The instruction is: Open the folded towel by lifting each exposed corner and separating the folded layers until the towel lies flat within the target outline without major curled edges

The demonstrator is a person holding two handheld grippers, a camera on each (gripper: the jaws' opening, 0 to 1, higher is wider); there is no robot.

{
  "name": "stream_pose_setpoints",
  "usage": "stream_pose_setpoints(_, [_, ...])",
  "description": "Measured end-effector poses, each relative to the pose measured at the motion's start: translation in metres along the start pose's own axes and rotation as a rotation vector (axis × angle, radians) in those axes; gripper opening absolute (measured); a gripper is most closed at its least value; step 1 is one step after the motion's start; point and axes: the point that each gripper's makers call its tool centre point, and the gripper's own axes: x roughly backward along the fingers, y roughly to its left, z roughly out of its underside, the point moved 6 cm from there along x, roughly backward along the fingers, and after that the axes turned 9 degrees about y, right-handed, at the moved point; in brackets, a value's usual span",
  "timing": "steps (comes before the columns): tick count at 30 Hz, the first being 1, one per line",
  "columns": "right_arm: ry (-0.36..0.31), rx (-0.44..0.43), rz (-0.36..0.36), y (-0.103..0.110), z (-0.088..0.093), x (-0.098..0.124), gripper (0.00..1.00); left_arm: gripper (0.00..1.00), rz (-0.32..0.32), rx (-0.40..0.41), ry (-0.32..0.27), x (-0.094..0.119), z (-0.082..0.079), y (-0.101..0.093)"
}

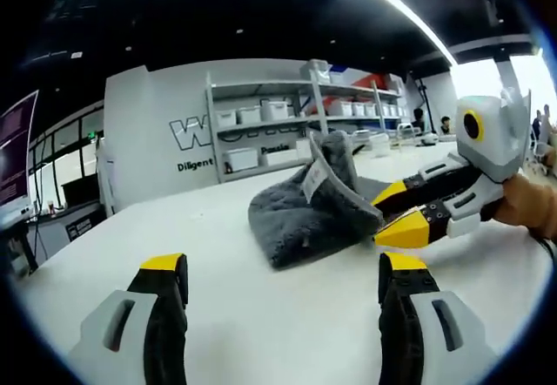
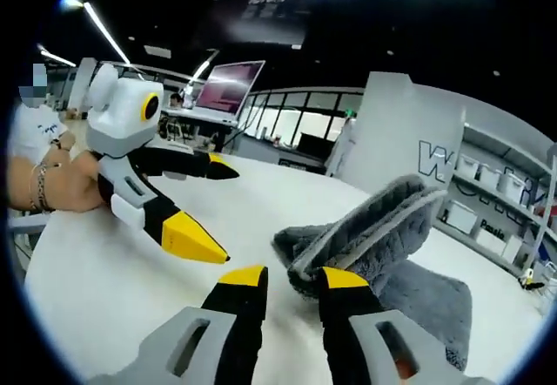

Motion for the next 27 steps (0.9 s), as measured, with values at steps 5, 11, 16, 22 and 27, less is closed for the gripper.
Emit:
stream_pose_setpoints(5, [-0.022, -0.039, 0.095, -0.021, -0.002, 0.007, 0.29, 0.89, 0.0, 0.002, 0.004, -0.001, 0.0, 0.002])
stream_pose_setpoints(11, [-0.028, -0.137, 0.206, -0.043, 0.003, 0.017, 0.38, 0.89, 0.002, 0.002, 0.005, -0.002, 0.0, 0.004])
stream_pose_setpoints(16, [-0.004, -0.234, 0.31, -0.054, 0.013, 0.03, 0.46, 0.89, 0.002, 0.002, 0.007, -0.004, -0.001, 0.005])
stream_pose_setpoints(22, [-0.009, -0.363, 0.354, -0.062, 0.024, 0.041, 0.72, 0.89, 0.004, 0.0, 0.007, -0.004, 0.0, 0.003])
stream_pose_setpoints(27, [-0.001, -0.471, 0.348, -0.057, 0.032, 0.046, 0.95, 0.89, 0.004, -0.002, 0.006, -0.002, 0.0, 0.002])
